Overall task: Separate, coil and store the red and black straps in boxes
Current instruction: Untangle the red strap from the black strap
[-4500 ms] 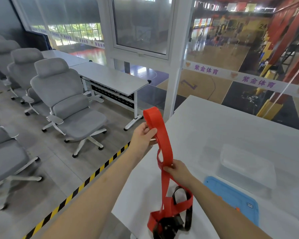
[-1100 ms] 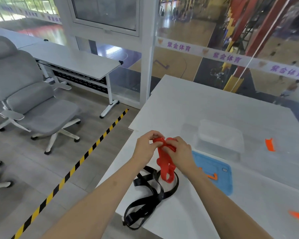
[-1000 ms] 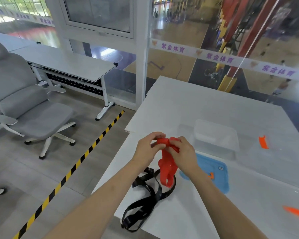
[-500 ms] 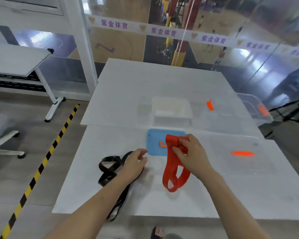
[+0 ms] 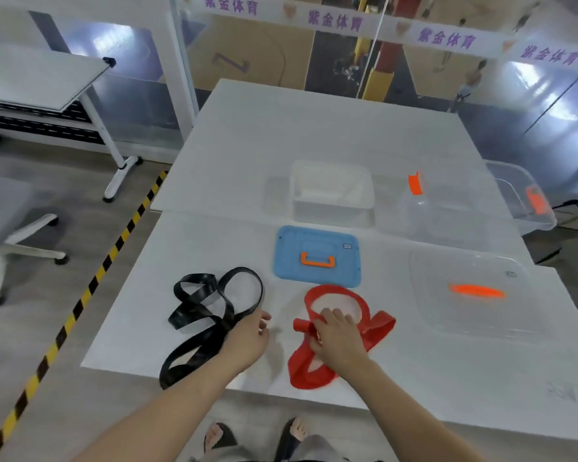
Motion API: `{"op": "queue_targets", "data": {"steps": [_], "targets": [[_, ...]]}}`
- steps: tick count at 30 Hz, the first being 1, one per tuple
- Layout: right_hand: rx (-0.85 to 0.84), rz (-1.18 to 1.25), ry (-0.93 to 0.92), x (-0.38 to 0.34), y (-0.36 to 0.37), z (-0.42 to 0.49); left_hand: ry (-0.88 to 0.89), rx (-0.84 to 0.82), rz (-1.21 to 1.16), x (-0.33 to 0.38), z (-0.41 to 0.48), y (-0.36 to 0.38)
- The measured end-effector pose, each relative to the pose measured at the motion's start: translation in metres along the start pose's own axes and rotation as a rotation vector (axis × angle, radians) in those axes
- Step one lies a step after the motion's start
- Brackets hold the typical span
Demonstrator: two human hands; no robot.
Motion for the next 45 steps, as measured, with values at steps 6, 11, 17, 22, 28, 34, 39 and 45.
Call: {"op": "queue_targets", "data": {"steps": [6, 11, 17, 22, 28, 34, 39, 45], "targets": [[-0.115, 0.176, -0.037, 0.016, 0.038, -0.001, -0.027, -0.067, 0.080, -0.001, -0.009, 0.040], [-0.145, 0.351, -0.121, 0.028, 0.046, -0.001, -0.067, -0.041, -0.014, 0.006, -0.012, 0.053], [-0.095, 0.155, -0.157, 0.039, 0.046, -0.004, -0.092, -0.021, -0.052, 0.019, -0.009, 0.056], [-0.104, 0.045, -0.087, 0.057, 0.045, -0.004, -0.089, -0.141, 0.062, 0.027, -0.001, 0.064], [-0.174, 0.084, -0.154, 0.056, 0.050, -0.010, -0.070, -0.163, 0.145, 0.025, -0.001, 0.079], [-0.096, 0.122, -0.190, 0.048, 0.046, -0.007, -0.049, -0.097, 0.148, 0.020, -0.001, 0.075], [0.003, 0.127, -0.223, 0.033, 0.035, -0.004, -0.045, 0.013, 0.116, 0.007, -0.012, 0.063], [0.033, 0.143, -0.286, -0.009, 0.026, 0.020, -0.098, 0.240, 0.017, -0.027, -0.023, 0.032]]}}
Point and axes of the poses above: each hand's wrist, its own z-axis towards the middle knuckle, its own y-axis out of the palm, x = y × z, the point moved 1 cm from there along z, towards the middle knuckle, and after that the axes turned 5 degrees about z, right-handed, at the moved point
